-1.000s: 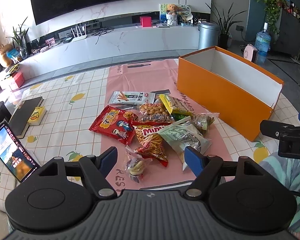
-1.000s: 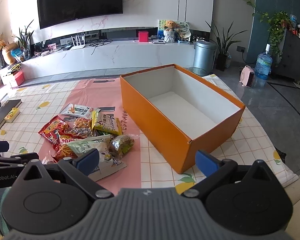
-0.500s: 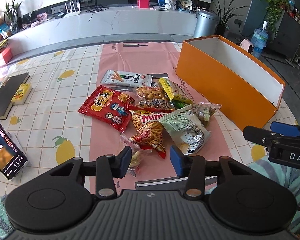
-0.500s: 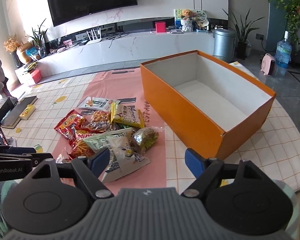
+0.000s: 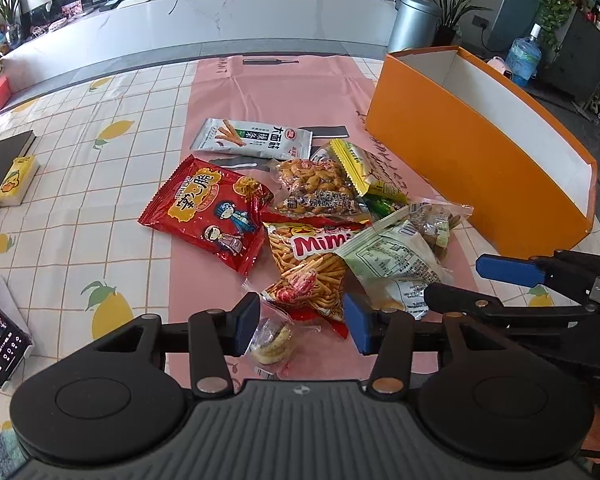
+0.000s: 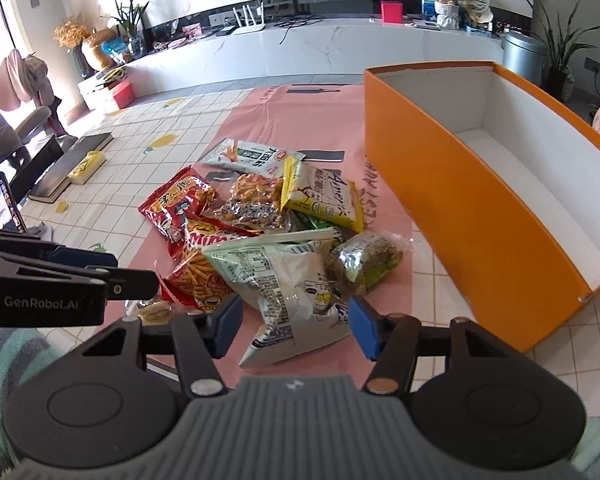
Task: Organize snacks
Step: 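Grasp the red Mimi bag with the left tool while the right tool grasps the green-white chip bag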
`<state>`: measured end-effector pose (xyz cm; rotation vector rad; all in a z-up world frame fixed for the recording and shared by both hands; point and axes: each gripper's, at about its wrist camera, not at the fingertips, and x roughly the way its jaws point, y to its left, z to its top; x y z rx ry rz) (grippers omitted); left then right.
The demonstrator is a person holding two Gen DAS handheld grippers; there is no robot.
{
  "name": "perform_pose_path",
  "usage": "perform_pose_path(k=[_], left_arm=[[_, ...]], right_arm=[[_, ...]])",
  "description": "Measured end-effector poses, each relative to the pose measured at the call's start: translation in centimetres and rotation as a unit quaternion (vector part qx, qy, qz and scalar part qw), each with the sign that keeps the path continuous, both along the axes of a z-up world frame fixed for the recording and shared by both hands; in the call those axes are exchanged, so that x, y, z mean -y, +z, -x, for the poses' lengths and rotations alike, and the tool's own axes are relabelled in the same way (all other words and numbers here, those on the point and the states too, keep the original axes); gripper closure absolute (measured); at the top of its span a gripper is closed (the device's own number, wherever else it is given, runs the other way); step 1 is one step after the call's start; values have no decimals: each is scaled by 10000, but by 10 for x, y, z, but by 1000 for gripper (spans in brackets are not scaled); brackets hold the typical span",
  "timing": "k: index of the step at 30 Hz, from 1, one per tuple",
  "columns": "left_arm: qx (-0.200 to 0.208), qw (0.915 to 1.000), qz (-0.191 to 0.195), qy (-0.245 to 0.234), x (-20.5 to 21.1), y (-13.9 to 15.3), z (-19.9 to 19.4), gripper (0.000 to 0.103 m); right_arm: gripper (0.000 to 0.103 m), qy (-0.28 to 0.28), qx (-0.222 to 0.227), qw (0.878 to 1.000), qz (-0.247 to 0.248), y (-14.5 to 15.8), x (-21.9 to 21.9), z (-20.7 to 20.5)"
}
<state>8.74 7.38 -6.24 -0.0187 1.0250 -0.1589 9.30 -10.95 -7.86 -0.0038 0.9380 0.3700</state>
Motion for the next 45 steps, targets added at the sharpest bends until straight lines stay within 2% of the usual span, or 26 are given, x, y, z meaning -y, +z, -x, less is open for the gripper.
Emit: perform_pose_path(k=[4, 9, 12, 15, 20, 22, 29, 34, 41, 43, 45], left_arm=[[-75, 9999, -124, -85, -2, -9, -13, 46], [-205, 9997, -42, -124, -8, -19, -24, 45], [-215, 9997, -5, -137, -10, -24, -28, 39], [-221, 9996, 23, -198, -10, -29, -32, 33], [-194, 9991, 35, -368, -3, -37, -41, 25], [-183, 9989, 48, -435, 0, -40, -43, 20], [-243, 9985, 61, -496, 5, -52, -52, 20], [-298, 9983, 36, -506, 9, -61, -57, 27], [-128, 9989, 34, -449, 10, -60, -51, 50], [-47, 9989, -89, -449, 11, -57, -49, 54], [-20, 9991, -48, -414, 10, -54, -47, 57]], right_arm=[[47, 205, -88, 9996, 152, -13, -10, -11], [50, 205, -224, 9992, 278, -27, -18, -21], [59, 170, -127, 9990, 392, -29, -20, -23], [63, 123, -118, 9990, 424, -29, -20, -22], [72, -172, -269, 9992, 227, -26, -11, -23], [72, -267, -348, 9990, 106, -26, -7, -24], [72, -246, -390, 9988, 152, -26, -10, -26], [71, -260, -425, 9986, 154, -27, -10, -28], [72, -222, -374, 9988, 234, -27, -13, -26], [73, -216, -375, 9988, 245, -24, -13, -26], [74, -191, -366, 9989, 219, -21, -13, -25]])
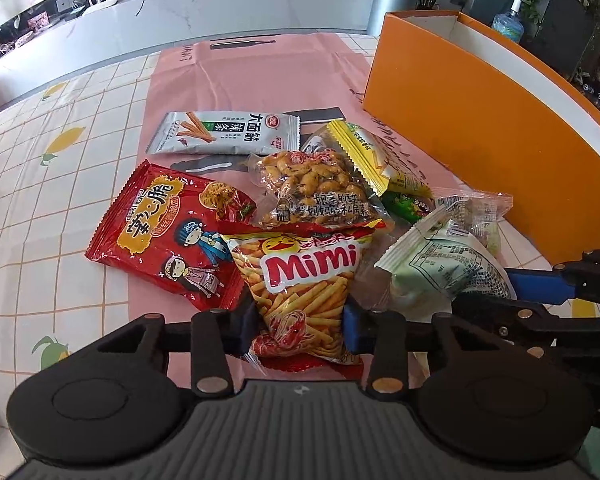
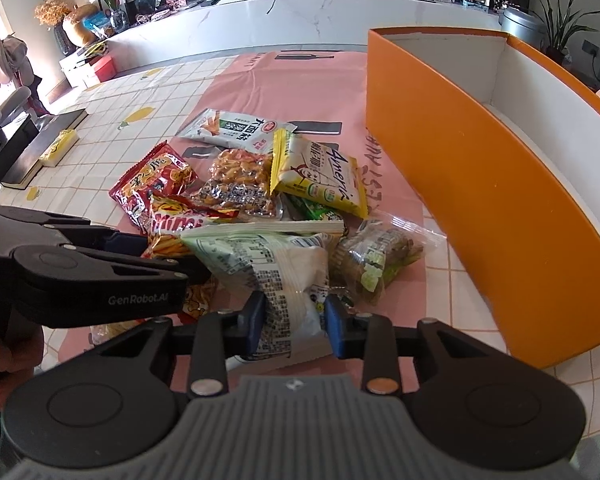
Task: Organize snacks
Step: 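Grasp the red Mimi bag with the left tool while the right tool grasps the green-white chip bag, then carry both bags over the orange box and open both tools to drop them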
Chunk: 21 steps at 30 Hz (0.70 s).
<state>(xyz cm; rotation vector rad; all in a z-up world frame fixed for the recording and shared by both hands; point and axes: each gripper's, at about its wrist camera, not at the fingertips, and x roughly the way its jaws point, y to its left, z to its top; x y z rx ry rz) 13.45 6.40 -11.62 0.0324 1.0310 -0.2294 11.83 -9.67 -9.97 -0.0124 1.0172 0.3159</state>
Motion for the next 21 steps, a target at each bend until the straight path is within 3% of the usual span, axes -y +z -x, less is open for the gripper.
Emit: perform_pose_path(k=[21], left_arm=[[466, 9969, 356, 527, -9, 62, 36, 60]], right_arm=[[81, -130, 581, 9951, -792, 66, 40, 33]])
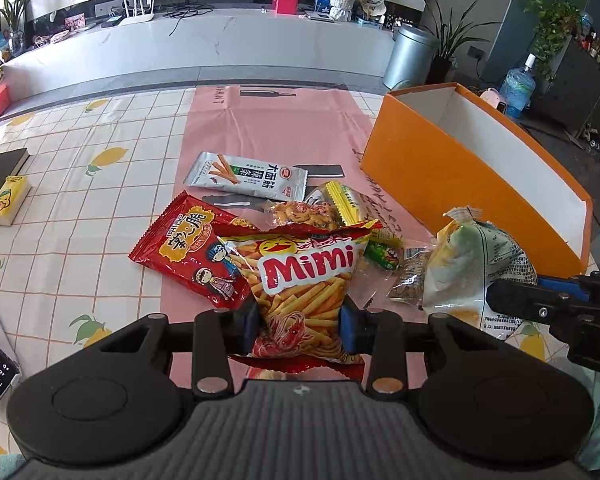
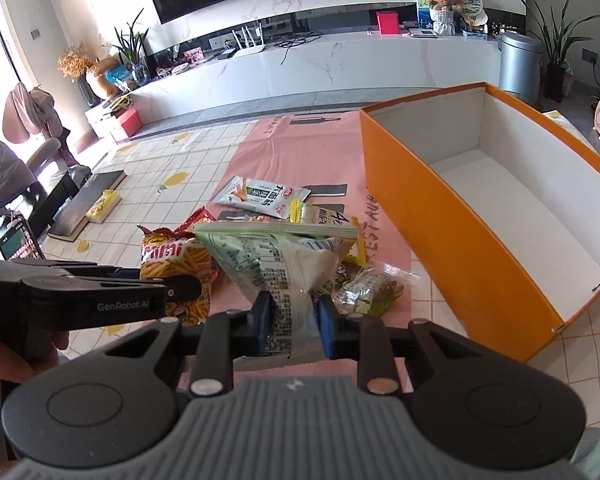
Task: Organize snacks
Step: 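Carry both bags over the orange box and open both tools to drop them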
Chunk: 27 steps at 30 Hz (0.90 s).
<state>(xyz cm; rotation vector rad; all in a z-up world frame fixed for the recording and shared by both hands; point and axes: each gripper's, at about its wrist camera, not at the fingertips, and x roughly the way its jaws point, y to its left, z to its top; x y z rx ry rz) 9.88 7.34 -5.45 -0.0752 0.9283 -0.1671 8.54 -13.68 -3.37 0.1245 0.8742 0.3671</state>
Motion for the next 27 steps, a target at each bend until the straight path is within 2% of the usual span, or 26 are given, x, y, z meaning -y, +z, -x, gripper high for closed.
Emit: perform_pose_path(k=[7, 12, 15, 20, 24, 27], left_arm=[[197, 9997, -71, -92, 16, 22, 9, 60], [467, 9979, -185, -417, 43, 49, 9, 60], [505, 9961, -51, -725, 63, 63, 1, 60], [632, 9890, -116, -1333, 111, 77, -22, 60], [437, 9818, -78, -1845, 152, 76, -54, 60], [265, 9777, -209, -2071, 184, 69, -78, 60]], right_arm=[[83, -132, 255, 9992, -267, 18, 26, 13], [83, -244, 453, 9978, -407, 37, 56, 13], [83, -330, 605, 9966, -451, 52, 79, 8], [83, -471, 653, 9967, -120, 66, 121, -14], [83, -386, 474, 9978, 262, 65, 151, -44], [83, -211, 218, 9980, 562, 58, 169, -71]])
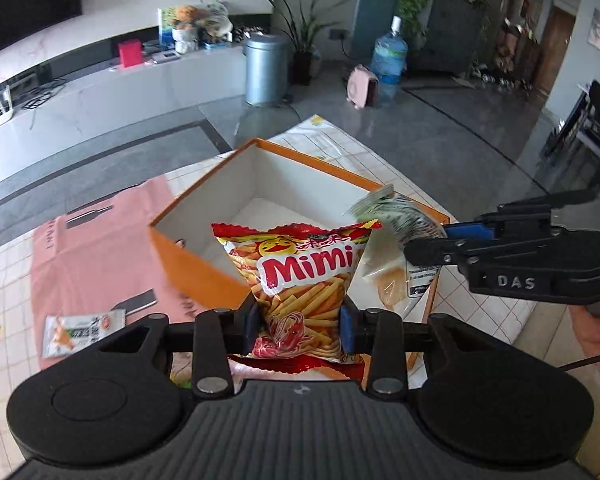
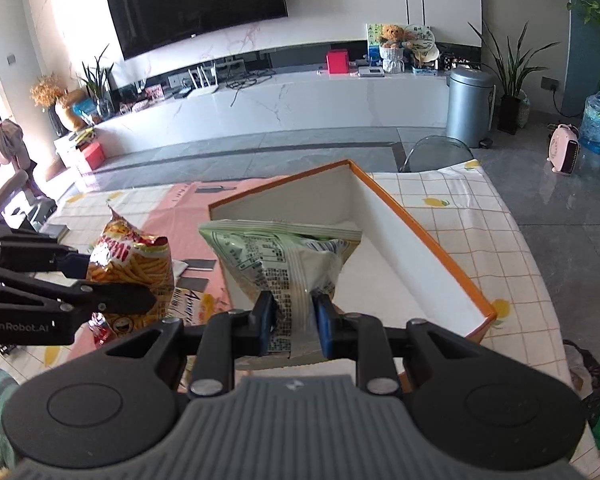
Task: Organize snacks
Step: 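Carry both bags over the orange box and open both tools to drop them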
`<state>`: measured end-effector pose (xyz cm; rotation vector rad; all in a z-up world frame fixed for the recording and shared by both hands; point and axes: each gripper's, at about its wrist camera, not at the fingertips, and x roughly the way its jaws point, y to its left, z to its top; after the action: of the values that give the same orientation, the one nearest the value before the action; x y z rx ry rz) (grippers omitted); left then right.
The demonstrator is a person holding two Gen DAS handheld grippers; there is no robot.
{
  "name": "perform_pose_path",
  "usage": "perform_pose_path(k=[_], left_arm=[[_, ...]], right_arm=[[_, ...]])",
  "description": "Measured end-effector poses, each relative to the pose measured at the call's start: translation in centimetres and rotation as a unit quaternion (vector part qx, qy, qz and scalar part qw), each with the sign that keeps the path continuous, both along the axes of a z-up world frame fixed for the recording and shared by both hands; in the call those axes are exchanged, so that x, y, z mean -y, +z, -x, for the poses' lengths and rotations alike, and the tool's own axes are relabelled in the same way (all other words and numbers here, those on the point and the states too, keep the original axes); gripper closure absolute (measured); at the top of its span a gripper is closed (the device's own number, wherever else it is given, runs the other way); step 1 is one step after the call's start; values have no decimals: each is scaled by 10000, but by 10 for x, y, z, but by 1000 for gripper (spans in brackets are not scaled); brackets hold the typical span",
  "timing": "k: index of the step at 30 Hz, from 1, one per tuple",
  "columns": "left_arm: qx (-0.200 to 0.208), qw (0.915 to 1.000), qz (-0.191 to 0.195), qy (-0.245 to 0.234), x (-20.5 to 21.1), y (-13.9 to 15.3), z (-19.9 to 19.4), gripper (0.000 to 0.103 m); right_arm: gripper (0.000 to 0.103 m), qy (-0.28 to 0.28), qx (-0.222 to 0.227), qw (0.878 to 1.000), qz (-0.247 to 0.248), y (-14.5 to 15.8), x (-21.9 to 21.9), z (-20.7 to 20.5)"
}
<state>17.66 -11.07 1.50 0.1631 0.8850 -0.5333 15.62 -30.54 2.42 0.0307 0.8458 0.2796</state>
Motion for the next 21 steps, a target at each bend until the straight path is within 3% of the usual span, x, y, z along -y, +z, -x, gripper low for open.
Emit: perform_pose_path(k=[5, 10, 21], left_arm=[[-359, 9983, -269, -368, 40, -21, -29, 60], [-698, 9945, -563, -543, 66, -46, -46, 60], [-1554, 9793, -1138, -622, 90, -95, -70, 60]], right_arm=[[83, 294, -415, 9966, 648, -21, 23, -38], [83, 578, -857, 9913, 819, -44, 36, -70], [83, 1048, -1694, 9744, 1039, -92, 32, -97]])
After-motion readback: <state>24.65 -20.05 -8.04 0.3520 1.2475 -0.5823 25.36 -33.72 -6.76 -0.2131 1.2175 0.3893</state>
